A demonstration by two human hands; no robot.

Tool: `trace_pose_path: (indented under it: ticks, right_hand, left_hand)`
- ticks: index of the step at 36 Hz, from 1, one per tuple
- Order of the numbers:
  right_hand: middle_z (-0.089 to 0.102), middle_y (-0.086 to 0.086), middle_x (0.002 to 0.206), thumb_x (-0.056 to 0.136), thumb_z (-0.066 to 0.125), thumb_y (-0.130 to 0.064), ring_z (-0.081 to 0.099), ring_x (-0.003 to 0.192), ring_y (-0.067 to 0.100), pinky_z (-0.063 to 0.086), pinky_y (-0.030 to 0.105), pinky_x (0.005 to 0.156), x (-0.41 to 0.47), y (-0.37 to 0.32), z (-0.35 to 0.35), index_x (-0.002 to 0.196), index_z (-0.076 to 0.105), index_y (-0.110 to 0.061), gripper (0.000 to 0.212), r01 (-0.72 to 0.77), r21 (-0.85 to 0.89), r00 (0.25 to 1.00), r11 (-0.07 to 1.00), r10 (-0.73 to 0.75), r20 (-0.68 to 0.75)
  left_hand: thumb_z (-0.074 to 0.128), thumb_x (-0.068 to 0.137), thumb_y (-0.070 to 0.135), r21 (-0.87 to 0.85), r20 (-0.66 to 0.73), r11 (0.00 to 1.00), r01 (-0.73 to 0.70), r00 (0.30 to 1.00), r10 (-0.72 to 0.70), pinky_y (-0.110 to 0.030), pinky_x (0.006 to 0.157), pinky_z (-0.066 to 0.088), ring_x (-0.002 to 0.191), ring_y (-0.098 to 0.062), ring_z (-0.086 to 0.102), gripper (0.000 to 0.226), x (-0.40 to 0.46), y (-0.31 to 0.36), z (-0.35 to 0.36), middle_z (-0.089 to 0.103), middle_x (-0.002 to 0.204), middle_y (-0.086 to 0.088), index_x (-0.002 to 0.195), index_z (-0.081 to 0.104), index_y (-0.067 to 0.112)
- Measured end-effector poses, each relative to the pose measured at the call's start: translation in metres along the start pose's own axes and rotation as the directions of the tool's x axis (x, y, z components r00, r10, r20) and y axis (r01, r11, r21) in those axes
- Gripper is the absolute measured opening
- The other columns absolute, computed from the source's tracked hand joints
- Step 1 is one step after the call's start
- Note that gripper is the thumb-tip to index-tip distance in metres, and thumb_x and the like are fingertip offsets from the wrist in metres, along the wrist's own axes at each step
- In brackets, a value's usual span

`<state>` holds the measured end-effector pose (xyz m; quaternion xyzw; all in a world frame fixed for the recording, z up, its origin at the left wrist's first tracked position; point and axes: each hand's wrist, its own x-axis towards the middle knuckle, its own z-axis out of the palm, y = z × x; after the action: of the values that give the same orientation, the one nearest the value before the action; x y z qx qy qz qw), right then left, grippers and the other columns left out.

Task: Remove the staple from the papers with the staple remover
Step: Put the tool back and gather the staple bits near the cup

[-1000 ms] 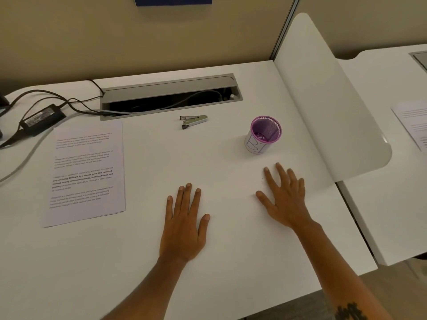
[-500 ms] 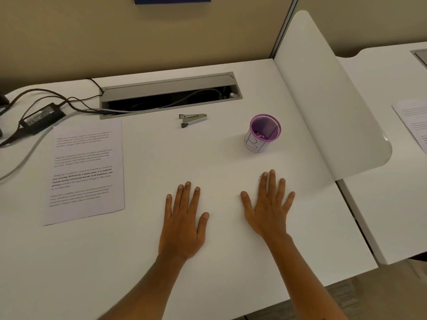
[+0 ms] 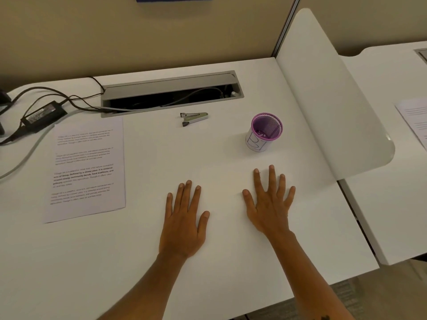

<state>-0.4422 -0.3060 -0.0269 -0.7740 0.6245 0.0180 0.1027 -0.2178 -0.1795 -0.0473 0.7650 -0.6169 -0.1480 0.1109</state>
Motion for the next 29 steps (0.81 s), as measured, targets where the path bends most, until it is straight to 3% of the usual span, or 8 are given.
trace_pose_path:
  ticks: [3,5,10,14,17,20,24,29]
  right_hand:
    - [-0.002,0.004,0.178,0.104,0.026,-0.063,0.007,0.163,0.035,0.004,0.064,0.128,0.003,0.001,-0.006,0.168,0.013,-0.034,0.071,-0.007,0.08,1.0,0.997,0.009,-0.028]
    - [0.019,0.006,0.174,0.104,0.039,-0.057,0.023,0.157,0.034,0.017,0.061,0.126,0.008,0.004,-0.01,0.164,0.029,-0.031,0.067,-0.044,0.151,0.994,0.988,0.058,-0.09]
    - [0.06,0.004,0.14,0.094,0.074,-0.032,0.05,0.133,0.033,0.037,0.05,0.106,0.025,0.017,-0.015,0.141,0.064,-0.022,0.048,-0.07,0.323,0.972,0.944,0.138,-0.191]
    - [0.068,0.002,0.124,0.09,0.082,-0.024,0.054,0.119,0.027,0.031,0.037,0.094,0.037,0.021,-0.016,0.122,0.077,-0.021,0.033,-0.015,0.434,0.965,0.901,0.127,-0.23]
    - [0.071,0.002,0.115,0.088,0.084,-0.02,0.052,0.108,0.018,0.042,0.032,0.092,0.046,0.025,-0.02,0.113,0.081,-0.017,0.025,0.035,0.484,0.971,0.874,0.085,-0.224]
    - [0.071,-0.002,0.109,0.086,0.085,-0.019,0.045,0.106,0.01,0.035,0.01,0.088,0.053,0.029,-0.025,0.108,0.082,-0.015,0.022,0.052,0.496,0.981,0.867,0.049,-0.189]
    - [0.064,-0.014,0.101,0.086,0.086,-0.022,0.046,0.103,0.009,0.033,0.006,0.084,0.057,0.032,-0.028,0.104,0.083,-0.017,0.018,0.068,0.479,0.986,0.875,0.015,-0.168]
    - [0.072,-0.005,0.102,0.087,0.086,-0.022,0.05,0.1,0.012,0.033,0.005,0.081,0.059,0.033,-0.029,0.102,0.084,-0.015,0.016,0.094,0.457,0.985,0.884,-0.016,-0.172]
  left_hand:
    - [0.022,0.11,0.055,0.007,0.0,1.0,0.0,1.0,0.0,-0.057,0.136,0.012,0.169,-0.022,-0.003,0.071,0.0,0.0,0.0,0.0,0.183,-0.001,0.173,0.006,0.025]
    - [0.021,0.11,0.055,0.0,-0.005,1.0,-0.001,1.0,0.001,-0.056,0.136,0.012,0.169,-0.021,-0.003,0.071,0.0,0.0,0.0,-0.001,0.183,-0.001,0.173,0.006,0.025]
    - [0.026,0.111,0.053,-0.012,-0.007,1.0,-0.002,1.0,0.002,-0.056,0.136,0.011,0.169,-0.021,-0.004,0.071,-0.001,0.0,0.0,-0.001,0.183,-0.001,0.173,0.006,0.025]
    - [0.023,0.111,0.054,-0.002,0.002,1.0,-0.001,1.0,0.001,-0.056,0.136,0.01,0.169,-0.021,-0.005,0.071,-0.001,0.0,-0.002,-0.001,0.183,-0.002,0.173,0.005,0.025]
    - [0.022,0.111,0.054,0.002,0.008,1.0,0.004,1.0,-0.004,-0.056,0.136,0.01,0.169,-0.021,-0.004,0.07,-0.001,0.002,-0.003,0.0,0.183,-0.002,0.173,0.005,0.024]
    - [0.023,0.111,0.053,-0.004,0.007,1.0,0.004,1.0,-0.004,-0.056,0.136,0.011,0.169,-0.022,-0.004,0.071,-0.002,0.003,-0.005,0.001,0.183,-0.003,0.173,0.006,0.024]
    - [0.022,0.111,0.053,0.001,0.008,1.0,0.001,1.0,-0.001,-0.057,0.136,0.011,0.169,-0.022,-0.004,0.071,-0.001,0.002,-0.004,0.0,0.183,-0.003,0.173,0.006,0.023]
    - [0.023,0.111,0.053,0.0,0.003,1.0,-0.001,1.0,0.001,-0.057,0.136,0.012,0.169,-0.022,-0.005,0.071,-0.001,0.001,-0.002,-0.001,0.183,-0.002,0.173,0.004,0.024]
